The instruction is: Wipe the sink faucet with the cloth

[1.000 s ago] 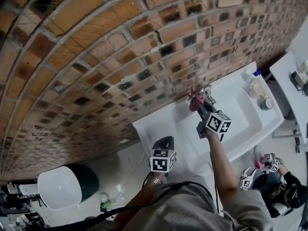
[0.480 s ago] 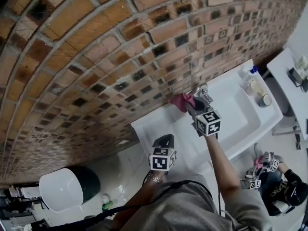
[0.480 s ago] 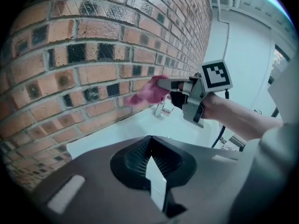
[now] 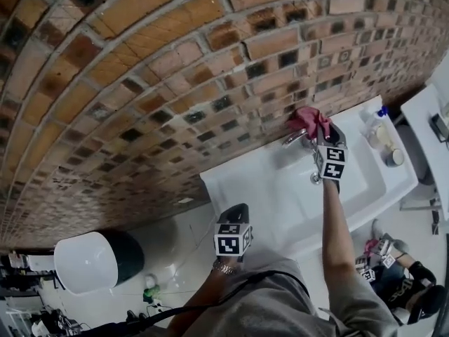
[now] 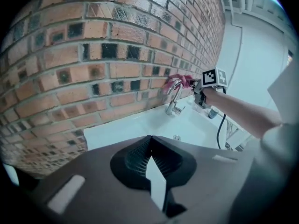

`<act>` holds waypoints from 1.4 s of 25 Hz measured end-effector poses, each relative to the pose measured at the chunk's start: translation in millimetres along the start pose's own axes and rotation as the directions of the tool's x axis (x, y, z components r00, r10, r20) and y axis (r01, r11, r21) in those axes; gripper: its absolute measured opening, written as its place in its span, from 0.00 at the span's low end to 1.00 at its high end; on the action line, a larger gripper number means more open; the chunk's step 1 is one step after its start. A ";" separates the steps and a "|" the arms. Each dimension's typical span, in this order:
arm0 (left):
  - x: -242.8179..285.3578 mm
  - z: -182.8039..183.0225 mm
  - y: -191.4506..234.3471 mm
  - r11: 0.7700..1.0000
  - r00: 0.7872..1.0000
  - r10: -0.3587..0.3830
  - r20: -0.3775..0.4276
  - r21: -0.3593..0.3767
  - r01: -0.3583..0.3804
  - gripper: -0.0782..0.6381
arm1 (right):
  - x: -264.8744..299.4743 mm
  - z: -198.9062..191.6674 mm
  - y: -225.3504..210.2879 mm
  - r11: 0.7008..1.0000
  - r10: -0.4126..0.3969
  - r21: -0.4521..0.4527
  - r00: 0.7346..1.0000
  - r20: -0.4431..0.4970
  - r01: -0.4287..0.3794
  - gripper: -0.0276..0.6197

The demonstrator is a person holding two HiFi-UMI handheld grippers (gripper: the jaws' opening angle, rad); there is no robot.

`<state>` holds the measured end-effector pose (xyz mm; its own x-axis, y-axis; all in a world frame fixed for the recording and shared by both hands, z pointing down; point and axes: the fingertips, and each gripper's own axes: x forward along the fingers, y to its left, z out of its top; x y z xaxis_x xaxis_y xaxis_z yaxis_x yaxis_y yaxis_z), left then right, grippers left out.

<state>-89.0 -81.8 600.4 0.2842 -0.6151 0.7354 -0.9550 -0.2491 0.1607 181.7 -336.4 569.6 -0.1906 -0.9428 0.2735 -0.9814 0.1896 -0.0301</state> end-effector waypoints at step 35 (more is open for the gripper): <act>-161.5 -190.5 -17.6 0.984 0.981 -0.174 0.082 0.063 0.169 0.13 | -416.4 -136.5 354.4 0.961 0.245 0.209 0.910 -0.336 -0.181 0.18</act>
<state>-134.2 164.4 604.2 0.4516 -0.6215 0.6401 -0.8862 -0.3957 0.2410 -83.5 160.8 576.3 -0.4057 -0.7191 0.5641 -0.9134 0.2959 -0.2796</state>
